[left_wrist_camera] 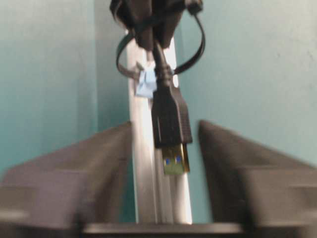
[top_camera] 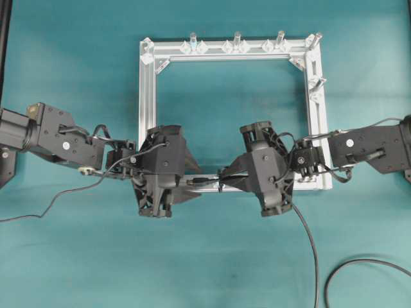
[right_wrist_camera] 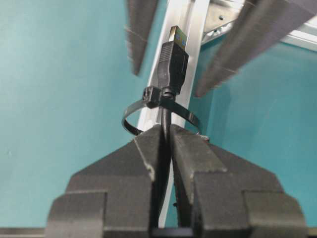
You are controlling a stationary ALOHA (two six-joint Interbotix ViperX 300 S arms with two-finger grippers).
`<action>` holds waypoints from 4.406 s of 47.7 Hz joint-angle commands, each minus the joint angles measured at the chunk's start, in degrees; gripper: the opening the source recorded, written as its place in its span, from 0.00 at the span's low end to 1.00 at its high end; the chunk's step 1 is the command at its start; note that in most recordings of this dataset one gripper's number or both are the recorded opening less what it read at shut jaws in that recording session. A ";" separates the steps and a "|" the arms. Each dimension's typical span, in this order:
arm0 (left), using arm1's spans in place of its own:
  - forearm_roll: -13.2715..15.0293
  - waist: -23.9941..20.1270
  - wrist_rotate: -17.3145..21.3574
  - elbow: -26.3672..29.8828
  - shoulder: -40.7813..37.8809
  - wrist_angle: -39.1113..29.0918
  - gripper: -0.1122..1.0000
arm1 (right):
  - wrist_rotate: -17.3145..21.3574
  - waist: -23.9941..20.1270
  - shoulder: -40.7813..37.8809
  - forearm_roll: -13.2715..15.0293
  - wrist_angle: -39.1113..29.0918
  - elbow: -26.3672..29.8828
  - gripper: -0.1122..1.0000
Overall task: Insert the wire through the string loop located in the center.
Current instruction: 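Close the left gripper on the USB plug past the loop, then open the right gripper and pull the cable leftward with the left gripper, then draw the cable further left through the loop with the left gripper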
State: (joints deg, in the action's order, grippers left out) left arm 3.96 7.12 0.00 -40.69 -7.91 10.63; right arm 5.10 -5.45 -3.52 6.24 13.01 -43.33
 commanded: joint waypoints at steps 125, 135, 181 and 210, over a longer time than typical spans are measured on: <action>-0.18 0.62 -1.41 -5.71 9.84 -2.90 0.26 | 0.09 -0.18 6.50 1.85 -1.05 -2.72 0.61; -0.18 0.62 -2.37 -8.70 12.83 -2.90 0.26 | 0.09 -0.18 7.65 1.93 -1.14 -3.96 0.60; -0.09 0.62 -8.88 -23.38 31.03 -9.32 0.26 | 0.18 -0.18 7.73 1.85 -1.14 -4.48 0.60; -0.18 0.70 -11.51 -26.72 29.09 -6.59 0.26 | 0.18 -0.18 7.73 1.67 -1.14 -4.57 0.60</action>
State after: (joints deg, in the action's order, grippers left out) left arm 3.87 7.65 -11.07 -67.32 22.24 2.81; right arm 5.19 -5.45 2.90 8.09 11.60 -48.34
